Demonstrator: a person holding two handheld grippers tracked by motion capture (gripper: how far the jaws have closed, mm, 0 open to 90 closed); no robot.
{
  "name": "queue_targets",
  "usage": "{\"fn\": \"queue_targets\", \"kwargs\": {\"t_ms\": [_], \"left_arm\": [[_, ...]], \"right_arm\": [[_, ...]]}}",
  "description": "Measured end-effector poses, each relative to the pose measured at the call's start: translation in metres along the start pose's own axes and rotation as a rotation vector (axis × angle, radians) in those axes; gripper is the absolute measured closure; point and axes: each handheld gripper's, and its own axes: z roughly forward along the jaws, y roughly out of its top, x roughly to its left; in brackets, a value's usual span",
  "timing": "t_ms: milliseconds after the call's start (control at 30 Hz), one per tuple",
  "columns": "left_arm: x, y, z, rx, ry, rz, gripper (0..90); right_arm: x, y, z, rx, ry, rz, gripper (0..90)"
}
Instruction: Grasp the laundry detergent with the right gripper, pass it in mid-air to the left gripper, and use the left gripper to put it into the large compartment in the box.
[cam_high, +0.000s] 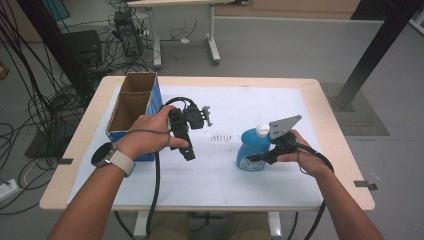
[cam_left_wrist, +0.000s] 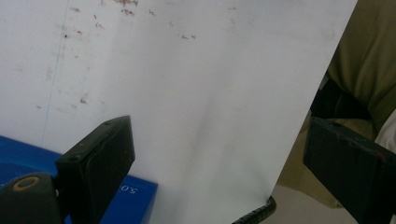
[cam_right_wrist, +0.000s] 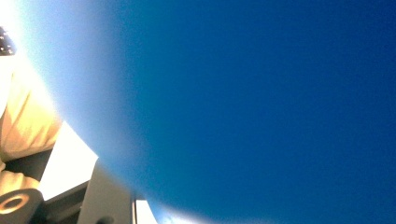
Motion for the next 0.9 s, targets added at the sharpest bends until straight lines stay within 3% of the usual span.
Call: {"fn": "queue_targets", "kwargs": {"t_ms": [900], "left_arm": [[0.0011,-0.0002,0.0004,-0.002,0.0,0.004,9.4]], "right_arm": [[-0.0002,-0.0002,0.0,0.0,0.0,0.004,44.0]]}}
